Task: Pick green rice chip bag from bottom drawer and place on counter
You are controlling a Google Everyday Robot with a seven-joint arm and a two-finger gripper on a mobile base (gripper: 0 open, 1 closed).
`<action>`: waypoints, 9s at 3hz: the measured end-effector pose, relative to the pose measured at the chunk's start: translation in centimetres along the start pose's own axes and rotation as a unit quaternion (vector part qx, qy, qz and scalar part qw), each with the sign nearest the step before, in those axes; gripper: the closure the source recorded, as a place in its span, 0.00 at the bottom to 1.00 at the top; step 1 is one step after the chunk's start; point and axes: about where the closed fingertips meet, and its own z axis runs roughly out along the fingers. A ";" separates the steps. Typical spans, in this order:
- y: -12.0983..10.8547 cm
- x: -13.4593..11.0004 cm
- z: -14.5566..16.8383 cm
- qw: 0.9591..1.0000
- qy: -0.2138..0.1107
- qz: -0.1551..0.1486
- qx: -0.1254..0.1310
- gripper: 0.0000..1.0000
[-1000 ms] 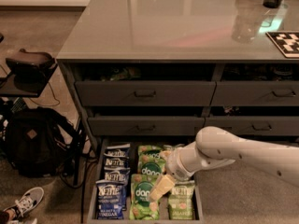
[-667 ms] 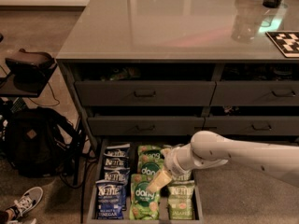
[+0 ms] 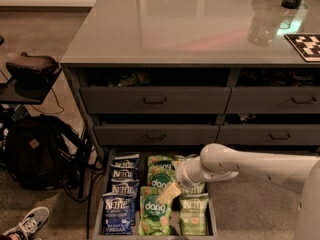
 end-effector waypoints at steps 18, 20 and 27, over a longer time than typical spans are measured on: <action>-8.0 15.2 17.0 0.987 -0.031 0.107 -0.114 0.00; -8.0 15.2 17.0 0.987 -0.031 0.107 -0.114 0.42; -0.2 7.2 -0.3 0.997 -0.052 0.049 -0.017 1.00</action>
Offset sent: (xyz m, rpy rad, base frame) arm -0.0041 -0.0564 -0.0608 0.0715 0.0361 -0.2320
